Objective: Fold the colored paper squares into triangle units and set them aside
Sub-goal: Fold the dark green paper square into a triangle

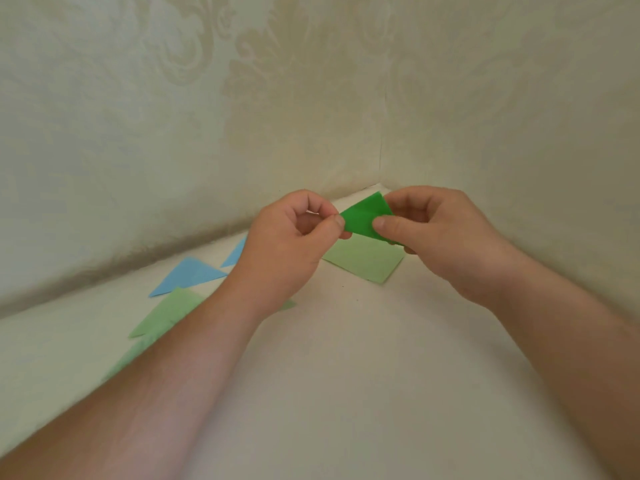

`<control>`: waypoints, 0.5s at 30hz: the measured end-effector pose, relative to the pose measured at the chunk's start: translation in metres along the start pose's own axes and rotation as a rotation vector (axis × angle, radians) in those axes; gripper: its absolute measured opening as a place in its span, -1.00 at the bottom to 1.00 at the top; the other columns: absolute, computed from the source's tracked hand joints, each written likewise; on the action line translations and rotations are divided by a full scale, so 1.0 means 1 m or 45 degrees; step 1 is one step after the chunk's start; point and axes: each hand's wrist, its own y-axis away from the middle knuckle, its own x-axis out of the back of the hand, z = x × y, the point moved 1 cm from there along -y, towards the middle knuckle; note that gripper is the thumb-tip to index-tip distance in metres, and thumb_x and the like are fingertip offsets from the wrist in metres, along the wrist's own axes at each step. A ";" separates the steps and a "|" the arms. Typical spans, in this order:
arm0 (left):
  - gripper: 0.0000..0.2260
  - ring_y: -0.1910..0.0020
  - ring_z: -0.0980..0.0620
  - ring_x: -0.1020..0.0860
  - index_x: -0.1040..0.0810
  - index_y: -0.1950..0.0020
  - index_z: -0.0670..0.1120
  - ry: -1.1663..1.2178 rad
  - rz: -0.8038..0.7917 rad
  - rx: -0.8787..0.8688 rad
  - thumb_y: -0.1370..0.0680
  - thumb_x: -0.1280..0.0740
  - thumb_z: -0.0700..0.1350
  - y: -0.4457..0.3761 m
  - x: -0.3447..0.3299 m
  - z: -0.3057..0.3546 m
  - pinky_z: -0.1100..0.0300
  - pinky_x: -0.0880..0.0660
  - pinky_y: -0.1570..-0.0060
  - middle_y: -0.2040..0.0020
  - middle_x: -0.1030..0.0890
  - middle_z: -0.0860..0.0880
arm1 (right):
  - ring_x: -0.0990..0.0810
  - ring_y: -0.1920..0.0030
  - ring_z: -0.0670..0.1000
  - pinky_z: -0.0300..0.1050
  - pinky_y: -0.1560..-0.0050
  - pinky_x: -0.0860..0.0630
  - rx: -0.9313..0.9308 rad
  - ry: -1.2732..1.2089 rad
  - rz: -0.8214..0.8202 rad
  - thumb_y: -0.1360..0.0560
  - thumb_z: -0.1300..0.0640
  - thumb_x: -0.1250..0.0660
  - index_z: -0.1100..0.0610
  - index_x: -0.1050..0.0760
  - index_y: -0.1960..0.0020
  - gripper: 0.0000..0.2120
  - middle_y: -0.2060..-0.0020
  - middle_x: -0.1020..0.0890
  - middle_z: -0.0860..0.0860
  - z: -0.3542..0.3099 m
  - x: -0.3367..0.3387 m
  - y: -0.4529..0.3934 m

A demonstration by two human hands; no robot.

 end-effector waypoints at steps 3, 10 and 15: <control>-0.87 0.44 0.20 -0.43 -0.58 0.13 -0.01 0.044 -0.038 0.004 -0.59 -0.42 -0.18 0.000 0.000 -0.002 0.31 -0.32 0.42 0.21 -0.75 0.03 | -0.57 0.28 -0.08 -0.24 0.24 -0.46 -0.039 -0.109 0.039 -0.56 0.21 -0.44 0.03 -0.70 0.19 -0.82 0.27 -0.69 -0.03 -0.004 0.001 0.001; -0.79 0.34 0.03 -0.41 -0.51 -0.04 -0.01 0.135 -0.161 -0.047 -0.55 -0.46 -0.26 0.002 -0.001 -0.004 0.25 -0.37 0.32 0.26 -0.68 -0.01 | -0.54 0.30 -0.01 -0.09 0.17 -0.48 -0.142 -0.192 -0.009 -0.61 0.14 -0.39 0.08 -0.67 0.16 -0.82 0.25 -0.66 0.05 -0.003 -0.004 0.001; -0.77 0.29 -0.02 -0.42 -0.52 0.05 0.08 0.164 -0.197 -0.115 -0.51 -0.48 -0.22 0.000 0.001 -0.003 0.17 -0.36 0.28 0.27 -0.66 -0.09 | -0.41 0.42 -0.07 -0.20 0.34 -0.38 -0.139 -0.187 0.019 -0.60 0.20 -0.40 0.17 -0.68 0.13 -0.86 0.37 -0.52 0.07 0.002 -0.002 -0.001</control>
